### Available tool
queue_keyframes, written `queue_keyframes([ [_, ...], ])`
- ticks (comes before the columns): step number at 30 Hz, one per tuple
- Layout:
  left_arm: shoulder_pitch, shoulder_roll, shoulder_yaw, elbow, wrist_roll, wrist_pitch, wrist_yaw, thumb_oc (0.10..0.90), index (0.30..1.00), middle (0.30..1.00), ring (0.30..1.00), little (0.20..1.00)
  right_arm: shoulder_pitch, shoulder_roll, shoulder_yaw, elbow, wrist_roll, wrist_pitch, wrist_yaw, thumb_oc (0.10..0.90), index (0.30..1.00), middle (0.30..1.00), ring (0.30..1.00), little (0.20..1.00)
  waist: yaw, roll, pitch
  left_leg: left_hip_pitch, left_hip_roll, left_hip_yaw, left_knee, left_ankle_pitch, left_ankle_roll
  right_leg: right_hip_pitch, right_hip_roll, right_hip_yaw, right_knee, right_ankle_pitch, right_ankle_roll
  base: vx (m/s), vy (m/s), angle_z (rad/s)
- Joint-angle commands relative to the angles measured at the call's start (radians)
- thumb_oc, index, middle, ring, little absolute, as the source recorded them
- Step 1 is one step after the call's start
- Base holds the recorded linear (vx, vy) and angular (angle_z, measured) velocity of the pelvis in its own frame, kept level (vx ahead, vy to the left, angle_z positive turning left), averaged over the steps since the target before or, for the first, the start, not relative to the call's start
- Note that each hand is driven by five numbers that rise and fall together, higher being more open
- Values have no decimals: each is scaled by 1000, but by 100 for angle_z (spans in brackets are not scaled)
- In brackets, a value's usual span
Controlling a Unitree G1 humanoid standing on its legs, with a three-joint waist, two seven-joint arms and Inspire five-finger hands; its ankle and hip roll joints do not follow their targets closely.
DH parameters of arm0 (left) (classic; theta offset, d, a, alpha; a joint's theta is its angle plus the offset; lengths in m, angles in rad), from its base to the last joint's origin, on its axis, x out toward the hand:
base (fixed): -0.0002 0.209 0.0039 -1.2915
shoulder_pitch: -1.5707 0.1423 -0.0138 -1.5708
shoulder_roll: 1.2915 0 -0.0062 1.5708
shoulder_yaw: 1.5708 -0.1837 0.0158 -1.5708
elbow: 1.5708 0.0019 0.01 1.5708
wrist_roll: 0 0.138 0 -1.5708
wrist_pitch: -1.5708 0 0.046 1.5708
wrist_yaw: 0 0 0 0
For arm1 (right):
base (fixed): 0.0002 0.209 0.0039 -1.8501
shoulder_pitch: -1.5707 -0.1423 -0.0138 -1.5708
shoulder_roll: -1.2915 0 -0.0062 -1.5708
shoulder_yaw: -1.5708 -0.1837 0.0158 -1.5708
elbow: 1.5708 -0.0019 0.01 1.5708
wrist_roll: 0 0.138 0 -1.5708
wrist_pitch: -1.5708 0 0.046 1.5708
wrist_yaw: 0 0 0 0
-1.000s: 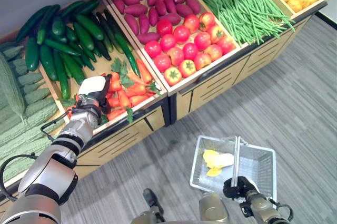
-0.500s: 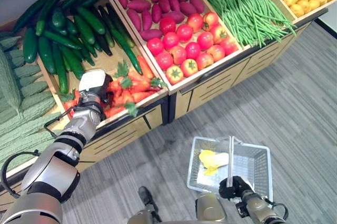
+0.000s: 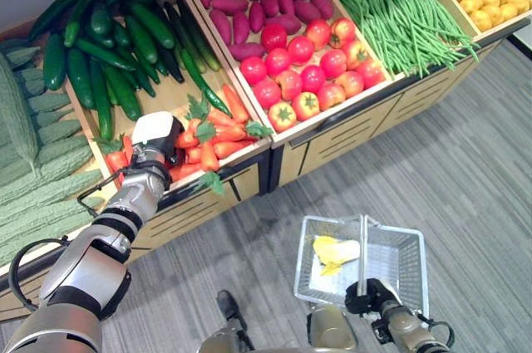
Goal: Get the vegetables into the basket
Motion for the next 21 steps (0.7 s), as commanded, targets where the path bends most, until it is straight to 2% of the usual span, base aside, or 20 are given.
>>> queue_keyframes([
  [1,-79,60,81,-44,33,-9,103,400,300,300,300,300,65,24,63,9,-21,-6,17,400,300,300,300,300,13,-34,-6,-57,-21,-122,8,10,-41,-85,27,-9,6,35,35,0,0,0],
  [5,-89,75,89,-90,37,-10,114,400,300,300,300,300,60,24,65,15,-20,-3,17,400,300,300,300,300,16,-35,-7,-55,-20,-125,8,13,-41,-81,26,-11,5,34,33,3,1,6],
  [12,-63,101,156,-271,54,-15,136,400,300,300,300,300,63,27,55,14,-30,5,26,400,300,300,300,300,31,-43,-15,-35,-17,-135,11,1,-42,-52,24,-21,4,21,32,24,6,6],
  [21,-11,124,228,-456,82,-21,106,400,300,300,300,300,66,29,35,22,-40,21,31,400,300,300,300,300,51,-54,-22,-13,-14,-143,12,-9,-39,-22,24,-32,4,7,29,5,4,5],
])
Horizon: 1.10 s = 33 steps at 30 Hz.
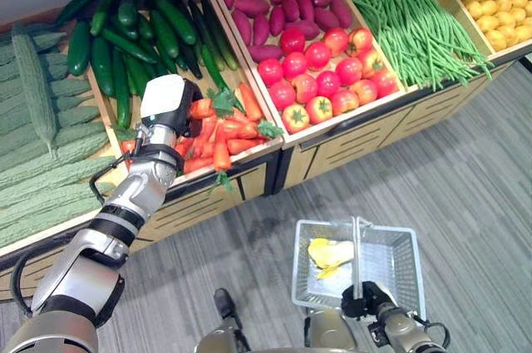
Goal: Get the vegetables into the basket
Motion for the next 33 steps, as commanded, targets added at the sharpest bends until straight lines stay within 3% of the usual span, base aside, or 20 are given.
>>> queue_keyframes([
  [1,-73,89,131,-74,65,-32,46,400,300,300,300,300,66,15,27,10,-33,12,28,400,300,300,300,300,14,-36,-25,-19,-16,-103,12,-23,-38,-54,24,6,5,7,29,0,0,0],
  [16,181,54,289,-348,-7,-87,-53,400,300,300,300,300,65,21,-11,27,-50,39,47,400,300,300,300,300,44,-28,-51,52,-18,-110,10,-46,-36,24,20,-6,3,-22,25,17,1,2],
  [18,301,34,352,-434,-47,-99,-93,400,300,300,300,300,70,24,-36,28,-57,51,51,400,300,300,300,300,55,-22,-64,88,-21,-115,11,-59,-35,65,16,-14,4,-34,25,91,-3,9],
  [25,488,15,435,-574,-47,-101,-157,400,300,300,300,300,68,25,-75,32,-66,68,57,400,300,300,300,300,81,-16,-97,140,-24,-128,15,-77,-29,131,9,-30,6,-57,22,42,-12,12],
  [33,633,-23,494,-657,-89,-101,-205,400,300,300,300,300,69,33,-85,34,-72,82,63,400,300,300,300,300,102,-13,-127,187,-29,-143,41,-105,-23,202,4,-51,10,-82,18,26,-21,6],
])
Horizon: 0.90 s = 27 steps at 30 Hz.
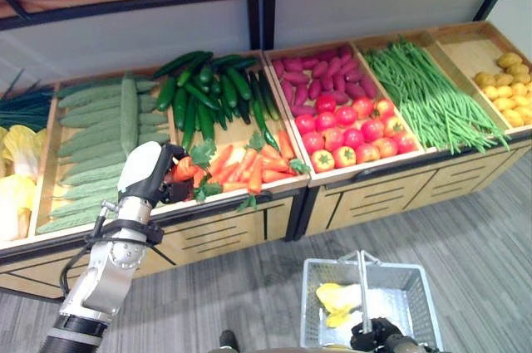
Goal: Get the vegetables into the basket
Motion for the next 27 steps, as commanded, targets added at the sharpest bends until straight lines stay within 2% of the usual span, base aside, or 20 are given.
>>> queue_keyframes([
  [1,-91,23,107,-99,-17,-63,23,400,300,300,300,300,-29,18,1,4,-3,-18,22,400,300,300,300,300,-12,-36,-10,12,-29,-77,45,-84,1,-17,7,9,17,-35,8,25,-7,5],
  [9,-14,27,118,-122,-9,-54,-16,400,300,300,300,300,-15,21,-6,13,-1,-14,32,400,300,300,300,300,-10,-29,-23,46,-31,-80,39,-92,4,18,1,-4,16,-44,9,25,0,7],
  [15,-6,85,138,-138,93,-31,-44,400,300,300,300,300,-9,20,-11,17,4,-14,33,400,300,300,300,300,-8,-22,-28,56,-34,-80,29,-93,6,22,0,-7,16,-44,12,3,1,1],
  [27,-7,94,144,-151,137,-27,-45,400,300,300,300,300,-3,23,-20,18,18,-10,33,400,300,300,300,300,-14,-15,-28,64,-35,-74,24,-96,9,24,-2,-1,16,-46,14,0,0,0],
])
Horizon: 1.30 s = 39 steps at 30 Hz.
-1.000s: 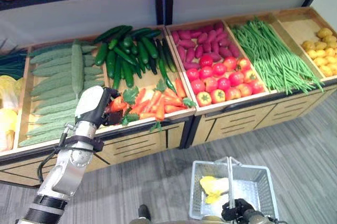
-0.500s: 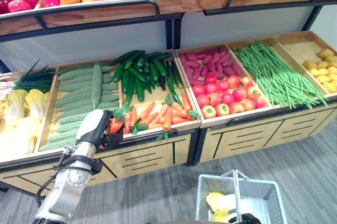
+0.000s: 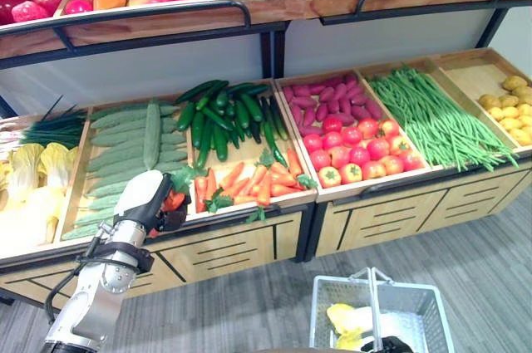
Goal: Get the vegetables into the basket
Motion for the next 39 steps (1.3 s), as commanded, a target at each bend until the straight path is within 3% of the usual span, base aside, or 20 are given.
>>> queue_keyframes([
  [1,-122,63,113,-123,41,-31,41,400,300,300,300,300,-41,38,11,8,17,-18,26,400,300,300,300,300,-16,-43,5,36,-33,-49,28,-96,0,-13,3,20,17,-38,13,0,0,0],
  [17,-111,50,116,-143,23,-33,32,400,300,300,300,300,-35,33,-2,0,13,-22,20,400,300,300,300,300,-28,-48,11,27,-37,-43,42,-108,6,-28,0,26,19,-29,18,0,1,0],
  [25,-147,56,93,-143,5,-37,24,400,300,300,300,300,-32,18,-34,-5,26,-25,9,400,300,300,300,300,-56,-52,34,-21,-59,-13,120,-153,25,-80,-17,82,27,0,31,-34,60,-17],
  [32,-201,76,63,-142,-8,-45,20,400,300,300,300,300,-21,17,-56,-13,40,-28,6,400,300,300,300,300,-91,-36,54,-20,-90,45,107,-166,50,-146,-40,149,61,24,55,-21,101,-31],
  [36,-269,91,16,-152,-21,-59,18,400,300,300,300,300,-22,10,-66,-22,49,-36,3,400,300,300,300,300,-136,-5,84,-1,-110,133,103,-182,55,-201,-62,192,72,72,87,-11,119,-50],
  [38,-283,96,7,-154,-25,-61,21,400,300,300,300,300,-32,9,-61,-25,43,-37,0,400,300,300,300,300,-138,5,99,5,-101,177,105,-188,52,-223,-73,159,79,92,97,-44,5,-56],
  [39,-285,103,10,-157,-29,-64,23,400,300,300,300,300,-37,11,-57,-26,38,-36,0,400,300,300,300,300,-128,9,103,8,-89,209,104,-185,47,-234,-87,104,86,100,95,-87,-74,-57],
])
